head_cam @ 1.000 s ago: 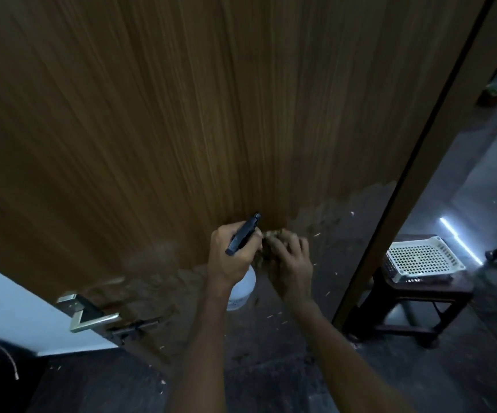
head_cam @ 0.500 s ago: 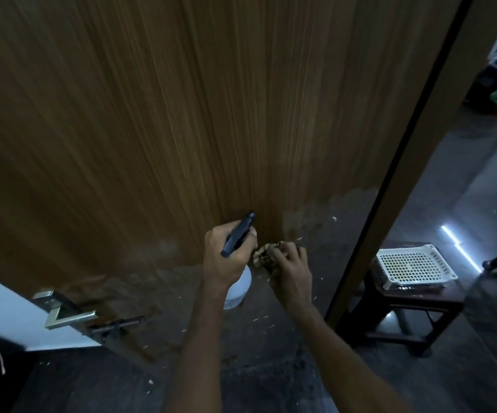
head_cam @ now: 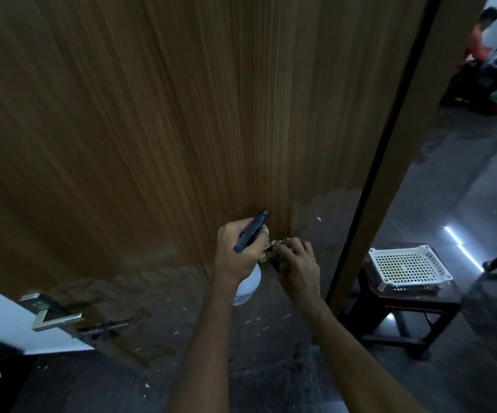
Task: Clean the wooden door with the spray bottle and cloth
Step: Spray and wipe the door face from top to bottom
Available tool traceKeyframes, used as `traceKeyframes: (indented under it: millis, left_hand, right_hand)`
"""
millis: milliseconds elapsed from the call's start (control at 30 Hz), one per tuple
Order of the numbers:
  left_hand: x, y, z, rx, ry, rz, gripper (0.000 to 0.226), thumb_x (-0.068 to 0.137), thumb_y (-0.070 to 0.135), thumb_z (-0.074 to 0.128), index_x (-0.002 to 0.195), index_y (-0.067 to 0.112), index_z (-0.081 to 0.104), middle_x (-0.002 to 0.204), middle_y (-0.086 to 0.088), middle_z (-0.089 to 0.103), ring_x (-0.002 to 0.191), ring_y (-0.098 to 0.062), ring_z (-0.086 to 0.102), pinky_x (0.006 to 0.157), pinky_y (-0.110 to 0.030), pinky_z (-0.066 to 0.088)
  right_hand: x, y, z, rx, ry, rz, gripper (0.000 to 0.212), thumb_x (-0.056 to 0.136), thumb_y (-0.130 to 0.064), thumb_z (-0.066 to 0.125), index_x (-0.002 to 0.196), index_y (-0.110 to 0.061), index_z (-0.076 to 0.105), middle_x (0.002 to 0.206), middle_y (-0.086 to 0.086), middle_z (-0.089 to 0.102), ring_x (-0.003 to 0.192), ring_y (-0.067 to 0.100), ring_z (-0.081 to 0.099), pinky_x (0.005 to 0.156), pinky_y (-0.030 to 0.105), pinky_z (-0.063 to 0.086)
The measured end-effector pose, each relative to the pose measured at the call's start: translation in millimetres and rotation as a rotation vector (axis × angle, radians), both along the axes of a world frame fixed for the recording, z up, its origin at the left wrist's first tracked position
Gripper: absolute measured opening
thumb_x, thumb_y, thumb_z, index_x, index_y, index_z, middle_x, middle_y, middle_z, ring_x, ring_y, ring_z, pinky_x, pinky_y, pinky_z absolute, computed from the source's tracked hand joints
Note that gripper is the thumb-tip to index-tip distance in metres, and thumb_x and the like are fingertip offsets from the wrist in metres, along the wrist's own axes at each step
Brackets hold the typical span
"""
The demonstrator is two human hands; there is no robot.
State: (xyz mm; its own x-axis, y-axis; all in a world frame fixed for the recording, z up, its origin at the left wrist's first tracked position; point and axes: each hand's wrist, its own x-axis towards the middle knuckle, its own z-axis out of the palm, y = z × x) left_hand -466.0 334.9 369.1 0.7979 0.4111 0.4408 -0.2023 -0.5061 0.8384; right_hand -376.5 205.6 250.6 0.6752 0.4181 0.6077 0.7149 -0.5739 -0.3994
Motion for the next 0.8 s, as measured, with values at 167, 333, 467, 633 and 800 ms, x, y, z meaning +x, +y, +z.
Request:
traceKeyframes:
  millis: [167,333,467,633,800]
  left_hand:
    - [8,-10,-3,0.006,0.001,0.017,0.033,0.094,0.019,0.064,0.066,0.002,0.061,0.055,-0.012,0.056,0.044,-0.032,0.05,0.043,-0.04,0.036]
    - [19,-25,-1,0.012,0.015,0.014,0.032,0.094,0.017,0.064,0.066,0.003,0.061,0.054,-0.009,0.056,0.043,-0.03,0.051,0.043,-0.041,0.038]
    - [32,-36,7,0.021,-0.008,0.015,0.029,0.095,0.016,0.064,0.07,0.001,0.063,0.061,-0.013,0.063,0.044,-0.029,0.053,0.044,-0.044,0.042]
    - [43,-42,10,0.039,-0.013,0.059,0.031,0.094,0.014,0.065,0.064,0.005,0.063,0.051,-0.004,0.057,0.042,-0.03,0.053,0.046,-0.047,0.043]
    - [50,-51,7,0.013,0.021,0.024,0.03,0.094,0.016,0.065,0.068,0.003,0.064,0.056,-0.008,0.062,0.044,-0.029,0.054,0.046,-0.044,0.044]
  right_hand:
    - [20,2,62,0.309,-0.124,-0.137,0.026,0.097,-0.027,0.057,0.114,-0.016,0.073,0.125,0.011,0.061,0.107,0.03,0.052,0.078,0.031,0.046]
    - [21,-13,29,0.205,-0.084,-0.095,0.032,0.087,-0.028,0.071,0.117,-0.018,0.071,0.129,0.007,0.056,0.108,0.032,0.047,0.069,0.034,0.05]
    - [30,-40,-10,0.036,0.049,-0.009,0.056,0.071,-0.015,0.089,0.119,-0.025,0.063,0.123,-0.001,0.05,0.102,0.026,0.047,0.055,0.038,0.056]
    - [49,-28,66,0.338,-0.139,-0.152,0.023,0.093,-0.025,0.066,0.114,-0.017,0.073,0.126,0.01,0.059,0.109,0.029,0.05,0.079,0.03,0.044]
    - [51,-41,23,0.256,-0.056,-0.128,0.032,0.09,-0.031,0.061,0.121,-0.022,0.069,0.135,0.007,0.056,0.113,0.032,0.047,0.075,0.035,0.051]
